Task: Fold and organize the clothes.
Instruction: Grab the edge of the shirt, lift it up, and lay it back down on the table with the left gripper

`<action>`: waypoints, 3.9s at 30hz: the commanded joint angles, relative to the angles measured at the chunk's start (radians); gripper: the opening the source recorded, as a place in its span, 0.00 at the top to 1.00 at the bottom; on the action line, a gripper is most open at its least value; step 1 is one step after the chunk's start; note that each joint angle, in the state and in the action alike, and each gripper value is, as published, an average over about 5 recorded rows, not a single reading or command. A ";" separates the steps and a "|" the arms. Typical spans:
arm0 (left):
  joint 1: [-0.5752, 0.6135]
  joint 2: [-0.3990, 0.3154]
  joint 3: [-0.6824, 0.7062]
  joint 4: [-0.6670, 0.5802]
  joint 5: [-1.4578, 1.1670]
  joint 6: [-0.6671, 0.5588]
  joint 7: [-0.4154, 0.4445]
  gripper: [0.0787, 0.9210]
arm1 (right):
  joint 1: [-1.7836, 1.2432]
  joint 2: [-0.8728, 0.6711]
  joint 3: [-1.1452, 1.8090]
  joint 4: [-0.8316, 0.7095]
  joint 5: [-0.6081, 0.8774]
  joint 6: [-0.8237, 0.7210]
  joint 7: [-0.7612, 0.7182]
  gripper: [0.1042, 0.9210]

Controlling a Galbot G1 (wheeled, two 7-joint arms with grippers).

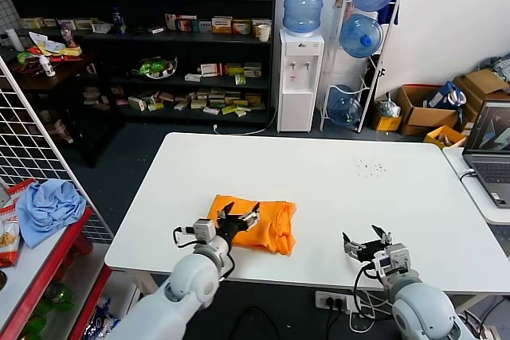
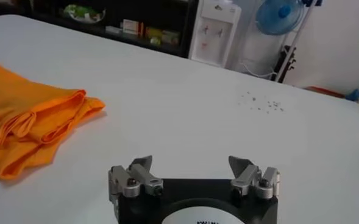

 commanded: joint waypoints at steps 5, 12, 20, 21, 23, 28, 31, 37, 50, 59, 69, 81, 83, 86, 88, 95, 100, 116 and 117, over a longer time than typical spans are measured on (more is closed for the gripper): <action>0.026 0.267 -0.192 0.069 -0.086 0.125 0.392 0.12 | -0.016 -0.008 0.008 -0.037 -0.047 0.091 -0.073 0.12; -0.025 0.233 -0.190 0.159 -0.107 0.159 0.440 0.12 | -0.031 -0.018 0.024 -0.038 -0.045 0.096 -0.079 0.12; -0.048 0.196 -0.162 0.216 -0.104 0.180 0.459 0.12 | -0.035 -0.024 0.028 -0.036 -0.044 0.091 -0.079 0.12; -0.050 0.192 -0.159 0.220 -0.105 0.182 0.459 0.12 | -0.034 -0.024 0.027 -0.036 -0.044 0.089 -0.078 0.12; -0.055 0.184 -0.151 0.227 -0.105 0.186 0.460 0.12 | -0.030 -0.023 0.026 -0.035 -0.044 0.087 -0.077 0.12; -0.065 0.168 -0.132 0.247 -0.105 0.190 0.457 0.12 | -0.023 -0.022 0.023 -0.033 -0.045 0.082 -0.072 0.12; -0.071 0.160 -0.122 0.250 -0.104 0.195 0.455 0.12 | -0.021 -0.021 0.022 -0.033 -0.045 0.080 -0.071 0.12; -0.081 0.133 -0.107 0.250 -0.098 0.204 0.443 0.12 | -0.019 -0.019 0.019 -0.026 -0.044 0.074 -0.068 0.12; -0.071 0.119 -0.101 0.221 -0.089 0.196 0.426 0.49 | -0.027 -0.016 0.016 -0.004 -0.046 0.063 -0.062 0.12; -0.051 0.126 -0.119 0.169 -0.103 0.185 0.386 0.80 | -0.034 -0.014 0.014 0.014 -0.048 0.057 -0.057 0.12; 0.003 0.266 -0.179 0.087 -0.104 0.201 0.325 0.94 | 0.000 0.001 -0.018 0.017 -0.048 0.046 -0.048 0.12; -0.012 0.489 -0.258 0.196 0.036 0.212 0.259 0.94 | 0.058 0.027 -0.066 -0.008 -0.043 0.049 -0.051 0.12; -0.025 0.512 -0.259 0.238 0.094 0.195 0.259 0.94 | 0.065 0.029 -0.071 -0.014 -0.043 0.053 -0.053 0.12; -0.045 0.550 -0.256 0.288 0.195 0.167 0.264 0.94 | 0.076 0.033 -0.075 -0.024 -0.044 0.057 -0.056 0.12; -0.060 0.571 -0.255 0.316 0.256 0.153 0.264 0.94 | 0.082 0.037 -0.078 -0.029 -0.044 0.059 -0.056 0.12; -0.113 0.652 -0.241 0.347 0.366 0.111 0.256 0.94 | 0.098 0.048 -0.101 -0.035 -0.058 0.049 -0.056 0.12; -0.145 0.700 -0.222 0.322 0.343 0.116 0.246 0.94 | 0.103 0.062 -0.107 -0.037 -0.066 0.044 -0.056 0.12; -0.104 0.597 -0.193 0.080 0.140 0.215 0.167 0.94 | 0.067 0.088 -0.099 -0.024 -0.111 0.043 -0.054 0.12; -0.098 0.582 -0.189 0.060 0.128 0.222 0.156 0.94 | 0.065 0.090 -0.099 -0.022 -0.115 0.042 -0.053 0.12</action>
